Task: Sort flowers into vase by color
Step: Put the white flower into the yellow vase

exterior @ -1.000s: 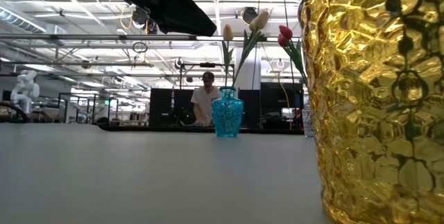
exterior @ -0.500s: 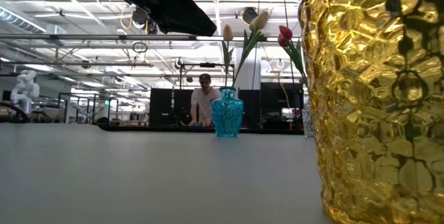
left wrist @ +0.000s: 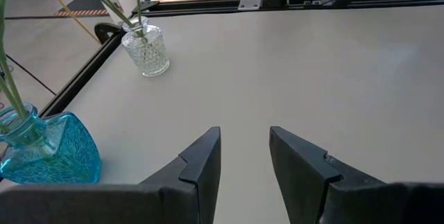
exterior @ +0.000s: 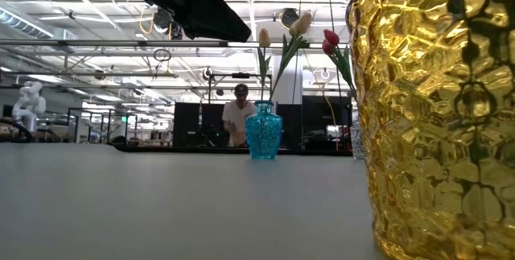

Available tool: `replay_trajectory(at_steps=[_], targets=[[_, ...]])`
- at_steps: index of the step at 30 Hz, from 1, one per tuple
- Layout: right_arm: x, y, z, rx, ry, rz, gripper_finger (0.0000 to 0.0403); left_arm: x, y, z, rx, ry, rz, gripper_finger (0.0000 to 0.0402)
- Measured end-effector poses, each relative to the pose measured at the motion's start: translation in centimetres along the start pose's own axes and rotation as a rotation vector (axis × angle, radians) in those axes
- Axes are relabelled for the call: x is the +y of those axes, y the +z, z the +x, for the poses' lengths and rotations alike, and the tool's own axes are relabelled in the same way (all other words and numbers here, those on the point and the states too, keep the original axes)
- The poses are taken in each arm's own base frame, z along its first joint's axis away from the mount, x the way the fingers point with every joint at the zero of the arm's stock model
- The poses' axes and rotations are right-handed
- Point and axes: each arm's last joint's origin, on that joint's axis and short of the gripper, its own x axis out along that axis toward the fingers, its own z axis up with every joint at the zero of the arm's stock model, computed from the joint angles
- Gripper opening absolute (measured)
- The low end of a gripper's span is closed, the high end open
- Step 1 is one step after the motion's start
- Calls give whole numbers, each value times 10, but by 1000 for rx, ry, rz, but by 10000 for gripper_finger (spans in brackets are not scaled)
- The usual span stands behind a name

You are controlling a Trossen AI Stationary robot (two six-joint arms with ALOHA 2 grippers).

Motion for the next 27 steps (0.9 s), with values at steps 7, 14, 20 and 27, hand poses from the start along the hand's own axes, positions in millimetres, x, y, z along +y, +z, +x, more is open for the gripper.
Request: replay_trajectory(at_steps=[7,14,20,27], targets=[[0,0,0,1,3,30,13,0,0,0,0,0,-2,132],[-2,0,1,0,-3,53,36,0,0,0,0,0,-2,132],[-7,0,2,-1,-17,57,38,0,0,0,0,0,2,132],[-7,0,2,0,-19,57,38,0,0,0,1,0,3,132]])
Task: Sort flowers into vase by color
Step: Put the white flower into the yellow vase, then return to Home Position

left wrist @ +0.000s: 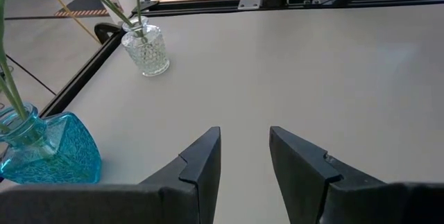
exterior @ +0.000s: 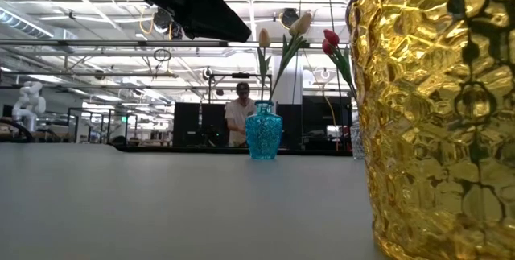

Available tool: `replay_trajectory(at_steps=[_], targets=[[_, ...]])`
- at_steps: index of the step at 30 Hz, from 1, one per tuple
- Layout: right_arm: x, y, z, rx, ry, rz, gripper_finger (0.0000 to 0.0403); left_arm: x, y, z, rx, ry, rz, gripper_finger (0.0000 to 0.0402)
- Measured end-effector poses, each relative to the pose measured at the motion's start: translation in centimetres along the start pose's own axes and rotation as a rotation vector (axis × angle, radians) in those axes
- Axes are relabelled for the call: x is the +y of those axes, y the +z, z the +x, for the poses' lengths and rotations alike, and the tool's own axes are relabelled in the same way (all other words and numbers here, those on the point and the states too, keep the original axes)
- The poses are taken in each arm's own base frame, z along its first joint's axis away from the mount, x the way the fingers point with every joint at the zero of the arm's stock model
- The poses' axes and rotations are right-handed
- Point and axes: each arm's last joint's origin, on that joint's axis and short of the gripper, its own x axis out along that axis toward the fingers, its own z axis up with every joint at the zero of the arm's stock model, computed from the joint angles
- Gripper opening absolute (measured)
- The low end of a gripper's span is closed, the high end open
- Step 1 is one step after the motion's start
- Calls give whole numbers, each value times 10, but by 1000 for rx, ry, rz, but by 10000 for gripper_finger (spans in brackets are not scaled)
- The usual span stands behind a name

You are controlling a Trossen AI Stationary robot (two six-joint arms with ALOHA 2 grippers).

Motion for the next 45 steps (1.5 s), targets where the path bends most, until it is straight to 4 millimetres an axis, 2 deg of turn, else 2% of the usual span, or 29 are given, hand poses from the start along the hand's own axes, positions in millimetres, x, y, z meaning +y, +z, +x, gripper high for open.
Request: replay_trajectory(at_steps=[12,25,31,37,45], targets=[[-6,0,2,5,-23,40,50,0,0,0,1,0,1,132],[-6,-5,2,51,-30,49,167,0,0,0,3,0,2,132],[-8,-9,1,92,-75,29,201,0,0,0,3,0,1,132],[-5,-11,-2,143,-125,7,208,0,0,0,3,0,1,132],[2,8,-15,186,-97,-23,206,0,0,0,3,0,1,132]])
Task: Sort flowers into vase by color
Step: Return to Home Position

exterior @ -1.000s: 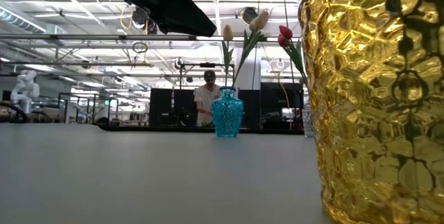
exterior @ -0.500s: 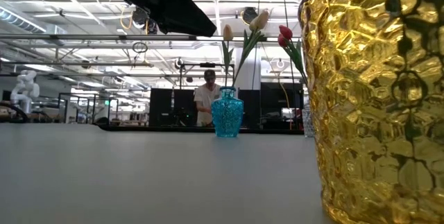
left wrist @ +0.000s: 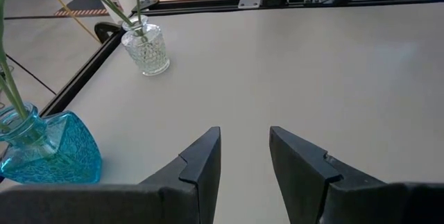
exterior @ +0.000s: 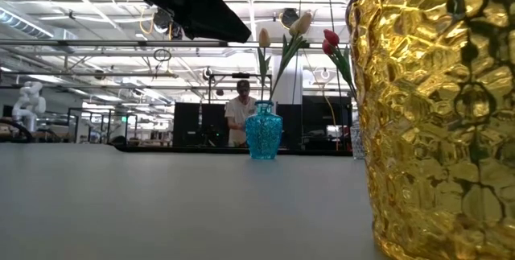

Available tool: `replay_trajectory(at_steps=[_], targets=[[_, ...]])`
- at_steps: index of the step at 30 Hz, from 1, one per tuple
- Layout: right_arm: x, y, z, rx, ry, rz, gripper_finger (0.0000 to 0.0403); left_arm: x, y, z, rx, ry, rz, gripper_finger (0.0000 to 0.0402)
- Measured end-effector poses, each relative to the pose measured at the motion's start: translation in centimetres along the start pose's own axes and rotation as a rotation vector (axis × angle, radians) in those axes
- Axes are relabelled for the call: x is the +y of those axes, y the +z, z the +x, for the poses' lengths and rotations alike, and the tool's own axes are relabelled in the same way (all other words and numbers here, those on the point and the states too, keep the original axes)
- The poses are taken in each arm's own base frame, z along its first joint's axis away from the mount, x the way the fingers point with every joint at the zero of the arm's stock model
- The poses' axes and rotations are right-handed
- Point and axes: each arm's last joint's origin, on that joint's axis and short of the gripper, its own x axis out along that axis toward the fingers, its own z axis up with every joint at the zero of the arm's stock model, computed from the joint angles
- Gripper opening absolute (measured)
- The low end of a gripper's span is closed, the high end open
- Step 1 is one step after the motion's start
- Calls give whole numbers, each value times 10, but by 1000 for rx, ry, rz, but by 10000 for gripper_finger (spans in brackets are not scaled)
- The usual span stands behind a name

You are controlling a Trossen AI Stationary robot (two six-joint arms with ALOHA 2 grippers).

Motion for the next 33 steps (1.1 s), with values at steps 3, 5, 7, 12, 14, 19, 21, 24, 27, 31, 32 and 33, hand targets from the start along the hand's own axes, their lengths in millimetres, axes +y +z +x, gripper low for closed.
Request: replay_trajectory(at_steps=[3,5,7,12,14,19,21,24,27,31,32,33], targets=[[-1,7,-8,27,4,-13,206,0,0,0,4,0,2,132],[-3,12,-13,45,4,-25,205,0,0,0,4,1,7,132],[-5,17,-19,70,-5,-38,205,0,-1,0,4,1,14,132],[-16,27,-36,140,-109,-70,205,2,0,0,3,46,48,132],[-21,30,-44,168,-156,-78,205,3,0,-1,3,69,60,132],[-33,37,-65,229,-280,-87,205,11,1,-12,39,193,70,132],[-38,39,-72,254,-325,-93,205,16,2,-20,47,249,59,132],[-44,41,-84,280,-372,-98,205,23,7,-36,42,304,55,132],[-49,46,-94,290,-398,-110,205,30,11,-52,37,331,53,132],[-56,54,-109,290,-399,-111,205,41,14,-77,41,379,58,132],[-58,57,-114,289,-398,-110,205,44,14,-84,50,386,62,132],[-61,59,-118,289,-398,-110,205,46,14,-91,52,389,62,132]])
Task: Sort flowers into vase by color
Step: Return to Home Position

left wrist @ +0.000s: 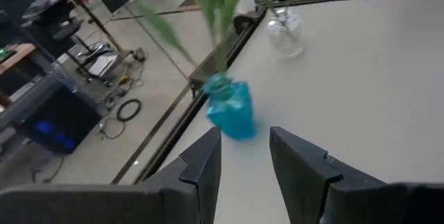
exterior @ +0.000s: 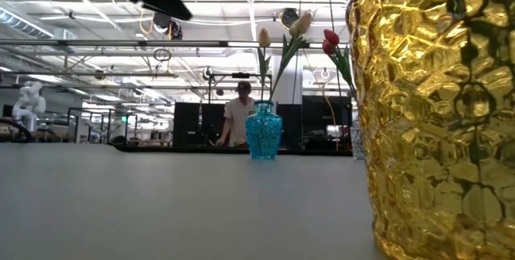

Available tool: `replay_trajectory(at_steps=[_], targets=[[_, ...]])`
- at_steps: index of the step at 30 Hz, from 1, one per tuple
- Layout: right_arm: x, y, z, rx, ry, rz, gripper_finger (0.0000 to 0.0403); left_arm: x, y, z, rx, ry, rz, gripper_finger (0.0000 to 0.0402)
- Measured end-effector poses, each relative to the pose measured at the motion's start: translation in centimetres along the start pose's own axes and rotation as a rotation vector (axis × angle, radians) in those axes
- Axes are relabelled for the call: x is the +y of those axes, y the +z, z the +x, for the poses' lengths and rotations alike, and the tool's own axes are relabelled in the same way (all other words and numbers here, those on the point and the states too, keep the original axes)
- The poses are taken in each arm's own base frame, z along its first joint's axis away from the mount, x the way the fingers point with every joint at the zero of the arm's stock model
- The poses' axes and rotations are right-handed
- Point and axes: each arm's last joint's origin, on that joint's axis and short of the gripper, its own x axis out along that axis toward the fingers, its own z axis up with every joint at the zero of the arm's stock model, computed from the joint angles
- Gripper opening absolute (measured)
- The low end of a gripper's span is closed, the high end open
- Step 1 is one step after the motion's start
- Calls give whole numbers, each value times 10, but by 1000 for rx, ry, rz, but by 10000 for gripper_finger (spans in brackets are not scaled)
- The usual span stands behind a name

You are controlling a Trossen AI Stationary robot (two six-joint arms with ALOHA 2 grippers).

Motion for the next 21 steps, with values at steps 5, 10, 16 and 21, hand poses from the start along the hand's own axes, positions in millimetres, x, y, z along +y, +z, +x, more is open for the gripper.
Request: replay_trajectory(at_steps=[5,10,16,21], targets=[[-22,1,-20,1,-1,22,205,28,-8,-29,23,31,-32,132],[-44,-2,-40,7,-7,60,205,52,-25,-54,6,43,-105,132],[-66,-9,-58,14,-35,90,205,69,-54,-72,-51,28,-190,132],[-80,-15,-70,22,-37,117,205,77,-76,-80,-97,0,-249,132]])
